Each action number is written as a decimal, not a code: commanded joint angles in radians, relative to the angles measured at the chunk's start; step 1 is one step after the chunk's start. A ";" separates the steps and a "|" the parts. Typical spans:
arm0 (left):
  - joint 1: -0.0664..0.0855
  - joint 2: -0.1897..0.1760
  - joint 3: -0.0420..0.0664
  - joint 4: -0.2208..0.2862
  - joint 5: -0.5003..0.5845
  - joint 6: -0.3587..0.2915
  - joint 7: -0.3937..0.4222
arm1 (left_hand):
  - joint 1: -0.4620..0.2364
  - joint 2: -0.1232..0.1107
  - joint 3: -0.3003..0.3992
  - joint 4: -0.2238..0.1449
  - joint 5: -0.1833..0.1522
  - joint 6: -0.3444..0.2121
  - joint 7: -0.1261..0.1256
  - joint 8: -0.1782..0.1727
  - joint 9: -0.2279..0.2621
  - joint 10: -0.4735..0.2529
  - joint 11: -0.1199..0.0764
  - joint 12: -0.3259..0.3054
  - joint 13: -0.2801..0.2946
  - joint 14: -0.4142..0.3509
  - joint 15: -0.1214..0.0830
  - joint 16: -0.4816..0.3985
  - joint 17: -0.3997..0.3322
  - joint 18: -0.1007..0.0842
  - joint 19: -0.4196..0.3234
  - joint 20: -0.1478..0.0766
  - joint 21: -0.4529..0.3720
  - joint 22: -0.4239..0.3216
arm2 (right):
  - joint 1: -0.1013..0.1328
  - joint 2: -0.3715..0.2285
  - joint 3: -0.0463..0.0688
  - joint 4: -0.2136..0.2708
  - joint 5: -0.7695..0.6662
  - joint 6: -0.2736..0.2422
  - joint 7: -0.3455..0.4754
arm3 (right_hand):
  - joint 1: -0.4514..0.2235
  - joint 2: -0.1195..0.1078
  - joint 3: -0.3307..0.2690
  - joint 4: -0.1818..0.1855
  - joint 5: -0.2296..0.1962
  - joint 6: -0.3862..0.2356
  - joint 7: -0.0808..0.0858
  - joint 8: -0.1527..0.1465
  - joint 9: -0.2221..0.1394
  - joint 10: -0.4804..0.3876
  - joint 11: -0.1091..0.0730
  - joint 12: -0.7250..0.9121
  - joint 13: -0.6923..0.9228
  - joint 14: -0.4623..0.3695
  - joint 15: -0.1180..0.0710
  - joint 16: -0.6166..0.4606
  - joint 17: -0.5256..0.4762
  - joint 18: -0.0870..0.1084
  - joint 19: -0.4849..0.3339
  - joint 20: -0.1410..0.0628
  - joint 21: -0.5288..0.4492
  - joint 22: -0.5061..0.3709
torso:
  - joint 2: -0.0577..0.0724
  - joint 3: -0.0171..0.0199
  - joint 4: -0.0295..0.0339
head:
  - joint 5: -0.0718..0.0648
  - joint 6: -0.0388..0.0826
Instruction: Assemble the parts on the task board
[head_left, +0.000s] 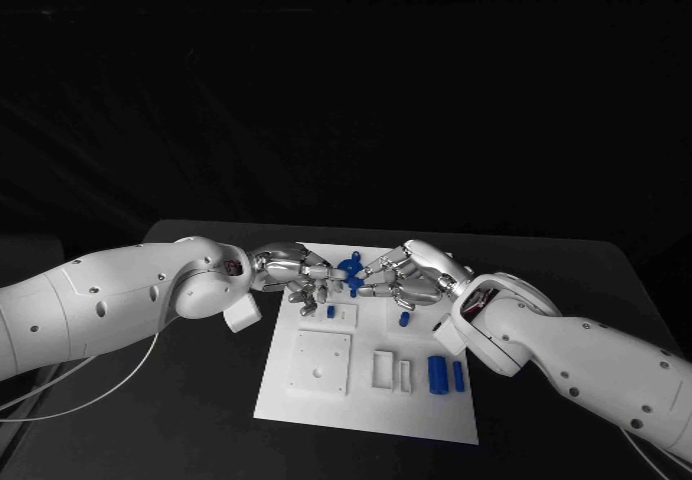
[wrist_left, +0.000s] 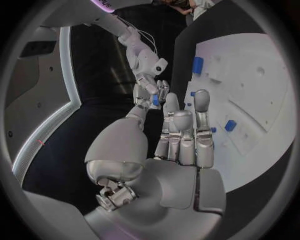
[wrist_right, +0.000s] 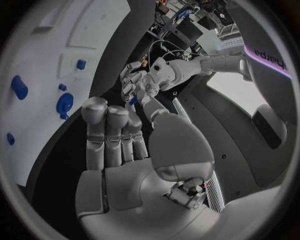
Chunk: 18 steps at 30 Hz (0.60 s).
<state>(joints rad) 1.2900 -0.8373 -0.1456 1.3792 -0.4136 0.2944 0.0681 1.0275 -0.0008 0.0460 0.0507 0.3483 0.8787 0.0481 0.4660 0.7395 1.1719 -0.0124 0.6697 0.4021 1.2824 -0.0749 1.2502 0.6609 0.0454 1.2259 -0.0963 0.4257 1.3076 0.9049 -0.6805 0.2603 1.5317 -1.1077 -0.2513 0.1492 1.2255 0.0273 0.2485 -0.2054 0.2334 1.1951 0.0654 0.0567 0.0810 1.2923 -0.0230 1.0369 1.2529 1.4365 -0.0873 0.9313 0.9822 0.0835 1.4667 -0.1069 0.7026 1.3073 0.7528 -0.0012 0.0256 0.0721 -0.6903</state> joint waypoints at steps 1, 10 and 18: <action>0.001 0.004 0.001 0.004 -0.042 -0.025 0.022 | 0.002 0.006 0.000 0.007 -0.007 -0.003 -0.001 -0.004 -0.005 -0.004 -0.001 -0.009 -0.005 -0.005 0.002 0.002 -0.002 0.002 -0.001 0.005 0.001 0.018 | -0.001 0.003 0.000 0.002 0.015 -0.006 0.000 | 0.002 -0.003 -0.004 0.000 0.007 0.012 -0.007 0.007 0.018 0.001 -0.008 0.002 0.000 0.001 -0.005 0.000 0.001 -0.008 0.055 -0.007 0.005 0.077 | 0.000 0.0000 -0.0005 | 0.001 0.001; 0.001 0.012 0.001 0.005 -0.039 -0.017 0.025 | 0.007 0.012 0.001 0.015 -0.009 0.001 0.003 -0.020 -0.034 0.000 0.003 -0.035 -0.027 -0.011 0.005 0.000 -0.011 0.005 -0.003 0.008 -0.001 0.018 | -0.001 0.008 0.000 -0.002 0.015 -0.008 -0.004 | 0.003 -0.003 -0.003 -0.001 0.008 0.012 -0.007 0.007 0.017 0.001 -0.008 0.001 -0.001 0.001 -0.005 -0.002 0.003 -0.008 0.055 -0.007 0.005 0.076 | 0.000 -0.0007 -0.0004 | -0.002 0.000; 0.001 0.019 0.001 0.008 -0.028 -0.012 0.030 | 0.012 0.027 0.007 0.014 -0.008 -0.002 0.003 -0.022 -0.037 -0.001 0.003 -0.038 -0.029 -0.013 0.006 -0.001 -0.015 0.005 -0.004 0.009 -0.003 0.017 | 0.000 0.015 0.000 -0.006 -0.005 -0.016 -0.013 | 0.004 -0.003 0.000 -0.002 0.007 0.012 -0.006 0.007 0.017 0.001 -0.008 0.001 -0.001 0.002 -0.005 -0.002 0.004 -0.008 0.055 -0.007 0.006 0.076 | 0.000 -0.0009 0.0002 | -0.002 0.001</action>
<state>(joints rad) 1.2900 -0.8207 -0.1456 1.3836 -0.4468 0.2807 0.0788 1.0388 0.0167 0.0504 0.0631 0.3437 0.8787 0.0481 0.4483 0.7035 1.1719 -0.0125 0.6368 0.3749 1.2754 -0.0678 1.2502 0.6465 0.0454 1.2223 -0.0927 0.4257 1.3075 0.9049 -0.6666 0.2604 1.5256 -1.0995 -0.2623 0.1399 1.2254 0.0272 0.2483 -0.2057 0.2403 1.1938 0.0634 0.0608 0.0810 1.2923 -0.0229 1.0369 1.2528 1.4364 -0.0872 0.9313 0.9842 0.0836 1.4666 -0.1068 0.7026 1.3074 0.7527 -0.0017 0.0252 0.0704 -0.6902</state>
